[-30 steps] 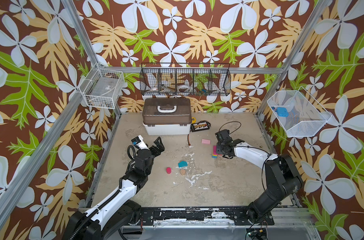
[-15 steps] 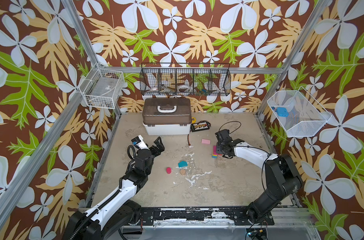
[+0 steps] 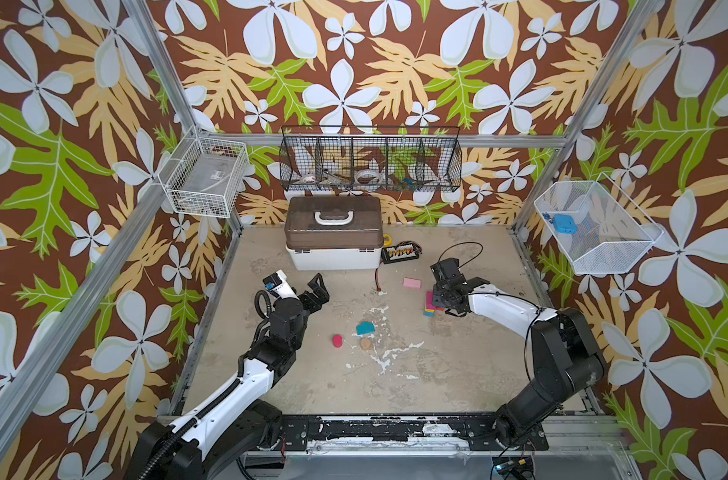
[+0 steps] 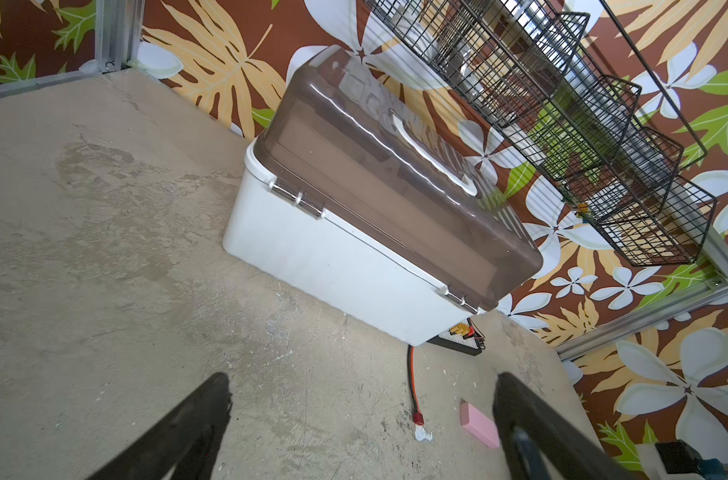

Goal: Build the wood block tower
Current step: 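Open the right gripper and raise it away from the stack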

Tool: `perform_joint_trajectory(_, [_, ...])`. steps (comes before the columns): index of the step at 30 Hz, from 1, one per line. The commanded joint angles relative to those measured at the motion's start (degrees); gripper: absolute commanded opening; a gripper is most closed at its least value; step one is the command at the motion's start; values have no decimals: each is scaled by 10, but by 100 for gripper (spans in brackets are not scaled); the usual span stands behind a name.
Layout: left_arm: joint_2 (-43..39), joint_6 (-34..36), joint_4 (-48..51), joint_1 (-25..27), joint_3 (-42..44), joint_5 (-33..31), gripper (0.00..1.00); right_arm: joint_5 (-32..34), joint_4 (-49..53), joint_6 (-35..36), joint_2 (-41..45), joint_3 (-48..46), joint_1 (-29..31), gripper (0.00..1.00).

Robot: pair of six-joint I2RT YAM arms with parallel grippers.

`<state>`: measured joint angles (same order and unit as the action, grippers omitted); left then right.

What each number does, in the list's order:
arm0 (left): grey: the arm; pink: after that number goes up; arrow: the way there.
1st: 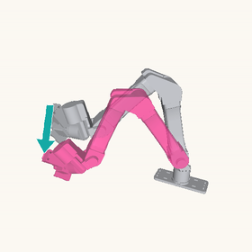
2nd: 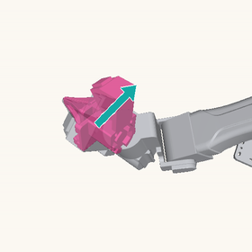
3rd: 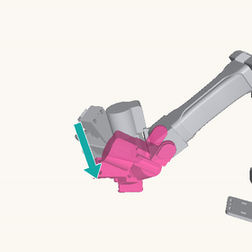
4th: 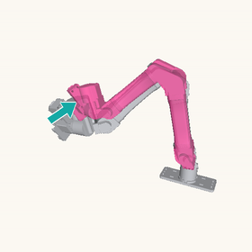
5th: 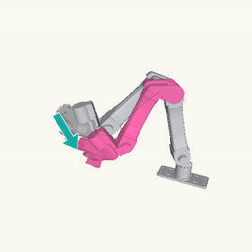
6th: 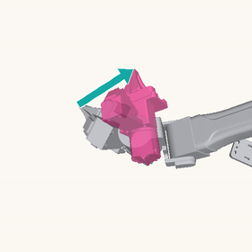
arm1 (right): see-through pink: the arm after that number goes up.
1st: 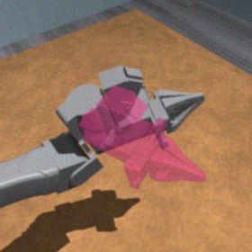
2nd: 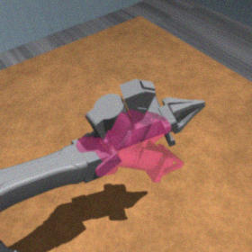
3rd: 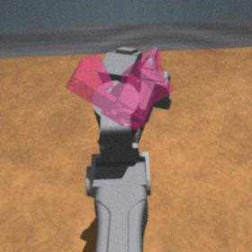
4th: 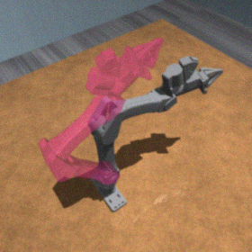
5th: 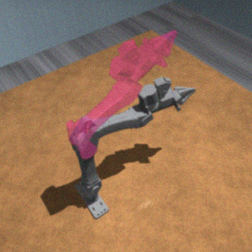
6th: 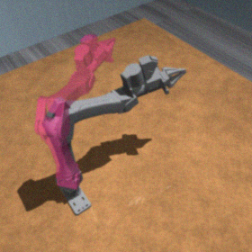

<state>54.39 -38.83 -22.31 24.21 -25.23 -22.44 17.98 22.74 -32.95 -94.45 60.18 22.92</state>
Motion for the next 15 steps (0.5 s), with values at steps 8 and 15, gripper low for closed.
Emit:
perform_joint_trajectory(8, [1,-2,-4,-1,-5,-3,100,-5,22,-11,96,-1,3,38])
perform_joint_trajectory(15, [1,-2,-3,0,-5,-2,100,5,4,10,173,9,72,53])
